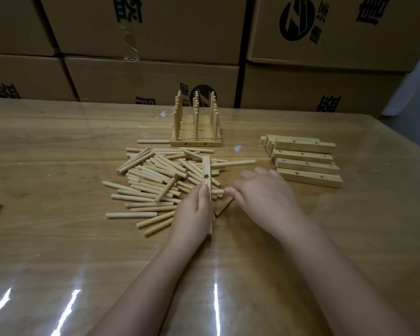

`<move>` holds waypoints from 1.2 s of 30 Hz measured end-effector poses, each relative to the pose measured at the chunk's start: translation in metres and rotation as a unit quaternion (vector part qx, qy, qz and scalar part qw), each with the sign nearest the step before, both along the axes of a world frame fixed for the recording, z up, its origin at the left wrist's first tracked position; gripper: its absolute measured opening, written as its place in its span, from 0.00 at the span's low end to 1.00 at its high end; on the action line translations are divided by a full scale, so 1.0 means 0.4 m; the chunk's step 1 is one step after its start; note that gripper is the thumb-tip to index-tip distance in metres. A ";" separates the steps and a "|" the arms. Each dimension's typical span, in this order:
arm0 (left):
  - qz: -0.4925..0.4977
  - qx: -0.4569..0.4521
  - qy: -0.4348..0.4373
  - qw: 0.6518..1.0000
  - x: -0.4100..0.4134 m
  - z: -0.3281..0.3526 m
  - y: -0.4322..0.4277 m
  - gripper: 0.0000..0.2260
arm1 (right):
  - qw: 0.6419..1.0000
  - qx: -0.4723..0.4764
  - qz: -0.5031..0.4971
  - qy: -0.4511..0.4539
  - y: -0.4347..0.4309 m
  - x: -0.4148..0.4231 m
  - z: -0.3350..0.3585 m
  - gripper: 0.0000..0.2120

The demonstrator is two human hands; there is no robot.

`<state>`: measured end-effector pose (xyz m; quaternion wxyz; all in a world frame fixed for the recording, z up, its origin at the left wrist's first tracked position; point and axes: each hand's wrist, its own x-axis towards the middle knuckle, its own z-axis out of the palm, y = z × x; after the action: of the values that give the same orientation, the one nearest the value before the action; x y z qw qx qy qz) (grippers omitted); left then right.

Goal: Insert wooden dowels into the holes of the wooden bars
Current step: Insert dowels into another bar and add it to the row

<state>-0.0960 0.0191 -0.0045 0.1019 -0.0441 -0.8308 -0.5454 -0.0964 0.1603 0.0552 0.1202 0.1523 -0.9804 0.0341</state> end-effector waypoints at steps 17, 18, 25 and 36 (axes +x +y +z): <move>0.004 -0.044 0.020 0.999 0.003 -0.001 0.007 0.15 | 0.966 -0.061 0.065 0.241 -0.017 0.016 -0.102 0.03; 0.002 -0.050 0.017 0.999 0.004 -0.001 0.007 0.14 | 0.968 -0.066 0.071 0.234 -0.016 0.015 -0.103 0.03; -0.004 -0.092 0.032 0.995 0.008 -0.004 0.010 0.13 | 0.978 -0.080 0.079 0.174 -0.002 0.013 -0.098 0.02; 0.004 -0.008 0.007 1.000 0.002 0.006 0.006 0.14 | 0.977 -0.120 -0.023 0.174 -0.002 -0.002 -0.131 0.15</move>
<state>-0.0951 0.0214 -0.0022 0.1095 -0.0459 -0.8346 -0.5380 -0.0971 0.1595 0.0028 0.3076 0.1172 -0.9364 0.1220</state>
